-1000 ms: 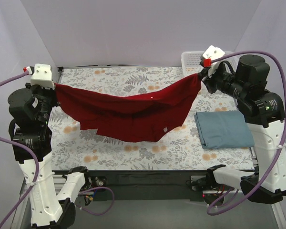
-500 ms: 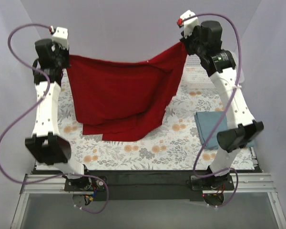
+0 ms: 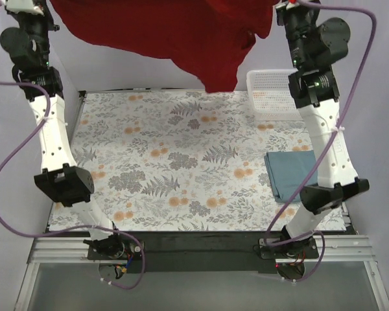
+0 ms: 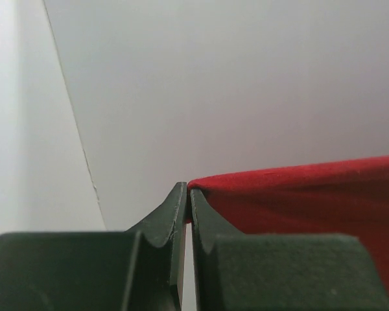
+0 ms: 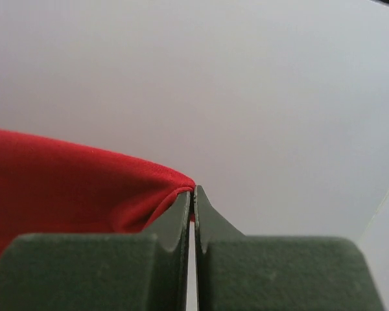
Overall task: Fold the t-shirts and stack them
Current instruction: Flatten the tshirt out
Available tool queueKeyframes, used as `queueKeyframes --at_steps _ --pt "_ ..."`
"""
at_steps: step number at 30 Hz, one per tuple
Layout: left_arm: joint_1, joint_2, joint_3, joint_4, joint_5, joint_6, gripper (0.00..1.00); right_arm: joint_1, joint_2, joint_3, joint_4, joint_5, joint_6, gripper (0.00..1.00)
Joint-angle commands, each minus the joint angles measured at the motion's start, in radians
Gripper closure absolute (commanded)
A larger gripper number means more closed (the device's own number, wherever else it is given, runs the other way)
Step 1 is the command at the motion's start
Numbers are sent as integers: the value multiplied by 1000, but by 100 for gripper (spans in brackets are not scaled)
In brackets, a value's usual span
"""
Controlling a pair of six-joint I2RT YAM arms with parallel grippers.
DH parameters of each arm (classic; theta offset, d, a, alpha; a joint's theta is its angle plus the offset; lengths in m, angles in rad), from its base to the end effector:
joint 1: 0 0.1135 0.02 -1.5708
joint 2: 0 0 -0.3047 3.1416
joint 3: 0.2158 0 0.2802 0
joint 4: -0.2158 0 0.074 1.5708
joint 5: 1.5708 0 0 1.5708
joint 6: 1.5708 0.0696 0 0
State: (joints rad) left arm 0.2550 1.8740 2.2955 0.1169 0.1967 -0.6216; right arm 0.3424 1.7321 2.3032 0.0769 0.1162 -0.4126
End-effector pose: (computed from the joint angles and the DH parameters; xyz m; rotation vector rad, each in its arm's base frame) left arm 0.4469 0.1024 0.6440 -0.2770 1.0160 -0.4339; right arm 0.3615 0.1203 0.6991 -0.2396 0.8970 -0.1187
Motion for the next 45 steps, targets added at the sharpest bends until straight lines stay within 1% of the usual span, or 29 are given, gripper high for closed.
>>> queueKeyframes --at_steps 1,2,3,4,5,6,8,9,11,12,13,14,15,16,19,20,21,23,25,27,29,31,32,34,35,36,38,40,45 --pt "62 -185 -225 222 84 -17 100 -8 -123 -155 198 -61 -61 99" --pt "93 -231 -346 246 124 -12 100 -8 -213 -345 199 -126 -71 99" --pt "102 -336 -551 265 226 17 100 -8 -259 -464 204 -168 -77 99" --pt "110 -387 -676 277 278 46 100 -8 -308 -566 199 -203 -107 99" --pt "116 -501 -787 279 385 86 100 -8 -403 -784 201 -273 -123 99" --pt "118 -553 -1015 273 418 186 100 -6 -452 -879 198 -306 -152 99" --pt "130 -668 -1215 268 475 273 100 -2 -581 -1063 187 -373 -222 99" --pt "138 -762 -1392 235 522 319 100 1 -621 -1194 147 -388 -251 99" --pt "167 -837 -1525 181 558 426 100 6 -715 -1310 95 -407 -302 99" --pt "177 -902 -1577 91 617 472 100 6 -739 -1403 46 -417 -314 99" --pt "182 -927 -1679 57 629 559 100 7 -775 -1441 14 -421 -321 99" --pt "190 -955 -1723 26 642 594 100 6 -787 -1471 -26 -452 -348 99" --pt "193 -973 -1758 -82 659 671 100 9 -795 -1523 -63 -470 -362 99" --pt "191 -995 -1822 -144 682 792 100 13 -799 -1541 -147 -483 -364 99" --pt "191 -1000 -1893 -290 662 937 100 50 -775 -1590 -279 -527 -394 99" --pt "194 -987 -1913 -331 644 1042 100 64 -764 -1597 -352 -515 -399 99" --pt "193 -975 -1917 -423 633 1092 100 76 -754 -1601 -388 -513 -407 99" --pt "204 -943 -1898 -511 610 1181 100 102 -718 -1599 -498 -509 -423 99" --pt "211 -917 -1868 -670 601 1334 100 122 -685 -1588 -577 -509 -449 99" --pt "219 -877 -1816 -800 593 1429 100 132 -663 -1561 -675 -506 -446 99" --pt "222 -852 -1785 -870 580 1482 100 145 -635 -1526 -735 -498 -446 99" --pt "224 -836 -1739 -884 569 1447 100 150 -626 -1489 -801 -486 -428 99" --pt "230 -829 -1720 -881 566 1432 100 152 -629 -1466 -812 -469 -401 99" --pt "233 -799 -1659 -864 566 1378 100 147 -629 -1348 -824 -451 -356 99" --pt "234 -779 -1638 -864 567 1357 100 147 -623 -1347 -827 -452 -344 99" --pt "236 -761 -1618 -872 570 1344 100 147 -617 -1288 -832 -458 -327 99" --pt "240 -699 -1561 -898 570 1359 100 148 -586 -1256 -850 -480 -299 99" --pt "242 -652 -1547 -912 549 1370 100 147 -537 -1265 -847 -457 -246 99" --pt "240 -610 -1596 -832 507 1389 100 147 -382 -1318 -838 -366 -164 99"
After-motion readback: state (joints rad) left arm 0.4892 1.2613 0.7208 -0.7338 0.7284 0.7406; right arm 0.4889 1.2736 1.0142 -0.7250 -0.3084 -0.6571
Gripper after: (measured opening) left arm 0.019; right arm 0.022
